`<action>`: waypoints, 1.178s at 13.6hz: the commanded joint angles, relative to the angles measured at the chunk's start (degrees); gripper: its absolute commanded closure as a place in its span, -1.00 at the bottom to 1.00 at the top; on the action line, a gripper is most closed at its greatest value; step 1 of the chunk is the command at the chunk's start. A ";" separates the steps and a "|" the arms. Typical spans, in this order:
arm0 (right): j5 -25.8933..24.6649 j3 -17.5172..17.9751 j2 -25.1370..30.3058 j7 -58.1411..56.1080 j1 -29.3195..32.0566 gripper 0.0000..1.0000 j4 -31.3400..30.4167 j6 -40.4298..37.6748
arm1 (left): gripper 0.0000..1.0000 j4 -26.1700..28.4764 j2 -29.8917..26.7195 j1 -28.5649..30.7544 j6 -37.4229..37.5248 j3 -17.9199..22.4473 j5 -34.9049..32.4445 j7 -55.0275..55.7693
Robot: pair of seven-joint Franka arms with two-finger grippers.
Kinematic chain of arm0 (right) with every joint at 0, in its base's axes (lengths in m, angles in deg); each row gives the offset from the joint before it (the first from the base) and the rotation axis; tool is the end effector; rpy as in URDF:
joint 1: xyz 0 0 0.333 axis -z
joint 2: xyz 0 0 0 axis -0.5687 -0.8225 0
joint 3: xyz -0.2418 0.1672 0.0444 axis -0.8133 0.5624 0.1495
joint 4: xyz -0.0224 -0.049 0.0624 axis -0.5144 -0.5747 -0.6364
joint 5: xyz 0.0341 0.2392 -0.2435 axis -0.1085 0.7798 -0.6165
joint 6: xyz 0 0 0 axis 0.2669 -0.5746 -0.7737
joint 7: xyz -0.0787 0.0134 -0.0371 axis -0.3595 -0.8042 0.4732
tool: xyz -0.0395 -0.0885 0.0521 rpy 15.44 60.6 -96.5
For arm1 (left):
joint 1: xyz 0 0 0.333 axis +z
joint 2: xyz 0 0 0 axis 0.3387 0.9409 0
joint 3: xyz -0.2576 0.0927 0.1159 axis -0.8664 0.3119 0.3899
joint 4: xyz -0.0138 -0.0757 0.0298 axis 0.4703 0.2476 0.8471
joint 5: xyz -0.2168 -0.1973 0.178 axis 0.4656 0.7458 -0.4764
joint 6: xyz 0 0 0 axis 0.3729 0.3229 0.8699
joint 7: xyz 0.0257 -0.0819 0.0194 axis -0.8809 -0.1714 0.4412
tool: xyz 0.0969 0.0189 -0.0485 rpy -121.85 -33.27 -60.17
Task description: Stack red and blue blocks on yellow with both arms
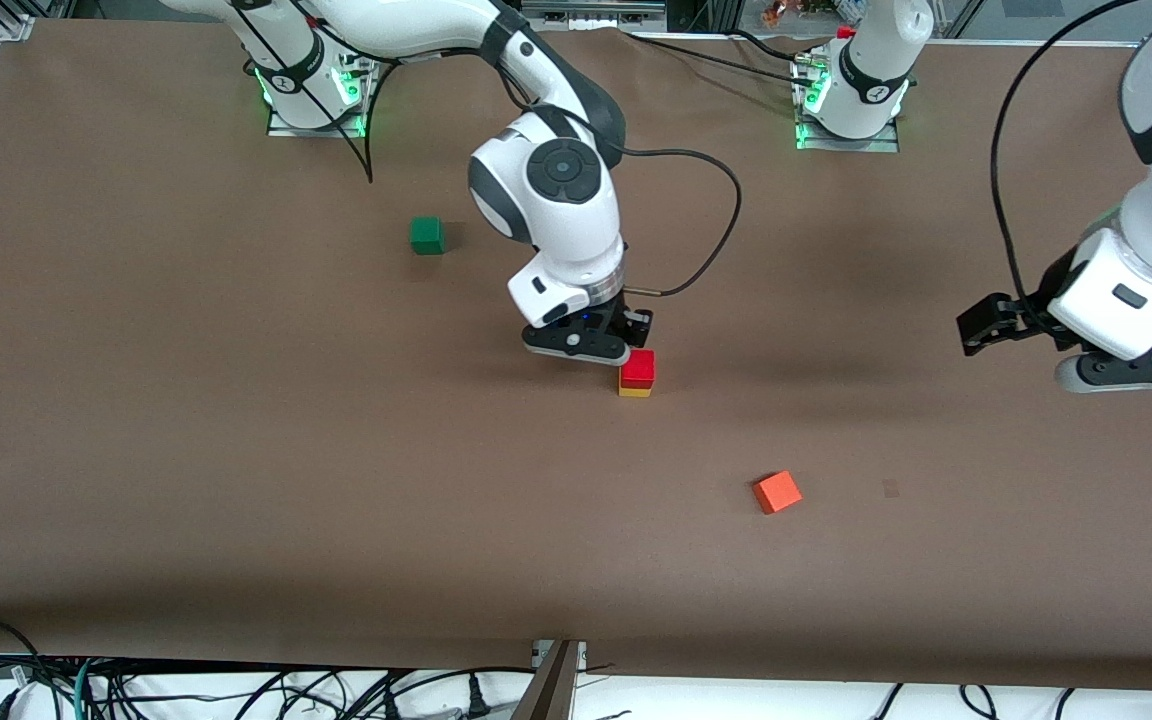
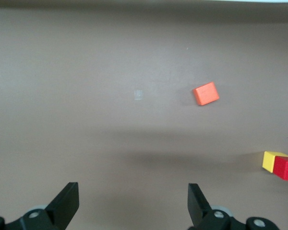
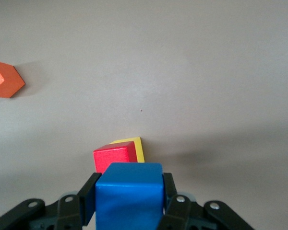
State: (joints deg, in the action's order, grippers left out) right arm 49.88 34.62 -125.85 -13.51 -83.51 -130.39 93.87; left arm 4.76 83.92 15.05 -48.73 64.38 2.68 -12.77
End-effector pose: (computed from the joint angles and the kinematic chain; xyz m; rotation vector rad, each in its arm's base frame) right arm 0.5036 0.5090 0.3591 -2.9675 0.3252 -0.2154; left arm 0.5831 -0.0617 0.5613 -3.0740 -0.0933 -0.0044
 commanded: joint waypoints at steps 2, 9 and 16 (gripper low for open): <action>-1.12 -0.62 -3.36 1.28 -0.90 0.35 4.80 0.44 | -1.00 0.57 -1.04 3.49 3.02 -0.90 1.07 -5.21; -4.37 -0.53 -6.88 3.13 -2.84 0.30 4.98 8.18 | -1.00 8.19 -7.71 7.91 4.61 -0.55 4.93 -12.37; -6.39 -0.53 -7.67 3.13 -3.45 0.00 4.98 8.54 | -1.00 12.96 -9.74 8.26 1.18 -0.55 6.17 -12.10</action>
State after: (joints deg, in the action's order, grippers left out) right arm 44.70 34.52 -132.06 -11.63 -86.49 -127.85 102.48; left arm 16.01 75.63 22.54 -46.52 64.31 7.75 -24.17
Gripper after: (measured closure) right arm 0.441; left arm 0.000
